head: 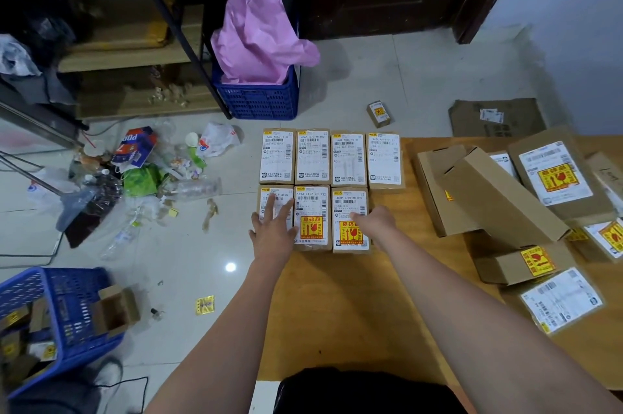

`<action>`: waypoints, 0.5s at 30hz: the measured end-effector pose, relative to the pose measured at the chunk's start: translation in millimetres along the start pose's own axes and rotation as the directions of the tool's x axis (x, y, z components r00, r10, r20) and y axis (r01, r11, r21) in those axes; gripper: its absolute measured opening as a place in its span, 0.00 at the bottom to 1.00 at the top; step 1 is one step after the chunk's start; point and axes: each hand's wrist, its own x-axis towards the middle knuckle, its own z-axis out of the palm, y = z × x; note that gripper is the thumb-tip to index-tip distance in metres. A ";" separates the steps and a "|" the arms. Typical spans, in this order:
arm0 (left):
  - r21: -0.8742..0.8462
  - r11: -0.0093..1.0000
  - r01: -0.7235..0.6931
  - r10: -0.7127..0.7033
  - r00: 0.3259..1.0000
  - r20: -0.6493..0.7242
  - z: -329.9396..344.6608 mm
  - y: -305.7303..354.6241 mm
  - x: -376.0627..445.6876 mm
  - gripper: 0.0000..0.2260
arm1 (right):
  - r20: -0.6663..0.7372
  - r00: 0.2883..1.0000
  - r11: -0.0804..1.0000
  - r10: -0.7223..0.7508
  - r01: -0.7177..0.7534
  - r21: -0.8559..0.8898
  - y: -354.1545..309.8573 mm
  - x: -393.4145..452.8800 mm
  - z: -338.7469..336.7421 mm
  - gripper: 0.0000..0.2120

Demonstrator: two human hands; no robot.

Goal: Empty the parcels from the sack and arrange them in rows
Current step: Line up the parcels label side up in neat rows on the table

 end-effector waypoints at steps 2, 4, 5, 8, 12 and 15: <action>-0.001 1.000 -0.001 0.001 1.000 0.005 -0.5 3.5 -1.1 0.27 | 0.002 1.000 1.000 -0.002 0.002 0.007 -0.1 -2.5 -0.3 0.22; -0.001 1.000 0.002 -0.002 1.000 -0.002 -1.3 5.2 -1.7 0.27 | 0.013 1.000 1.000 -0.011 0.011 0.012 0.2 -4.7 -0.6 0.22; 0.003 1.000 0.006 -0.006 1.000 -0.018 -1.7 5.7 -2.4 0.26 | 0.019 1.000 1.000 -0.014 0.013 0.014 0.1 -6.7 -1.5 0.23; 0.007 1.000 0.004 -0.003 0.994 -0.111 -3.1 10.3 -7.3 0.25 | 0.014 0.999 1.000 -0.030 0.030 0.007 -2.3 -15.1 -8.5 0.24; -0.112 0.987 -0.119 0.095 0.975 -0.199 -3.4 34.1 -17.6 0.20 | -0.033 0.997 0.997 -0.074 0.073 -0.021 -3.7 -22.7 -21.9 0.19; -0.254 0.940 -0.227 0.185 0.966 -0.179 1.1 64.0 -30.6 0.16 | -0.065 0.994 0.996 -0.086 0.085 -0.020 0.2 -30.0 -34.3 0.21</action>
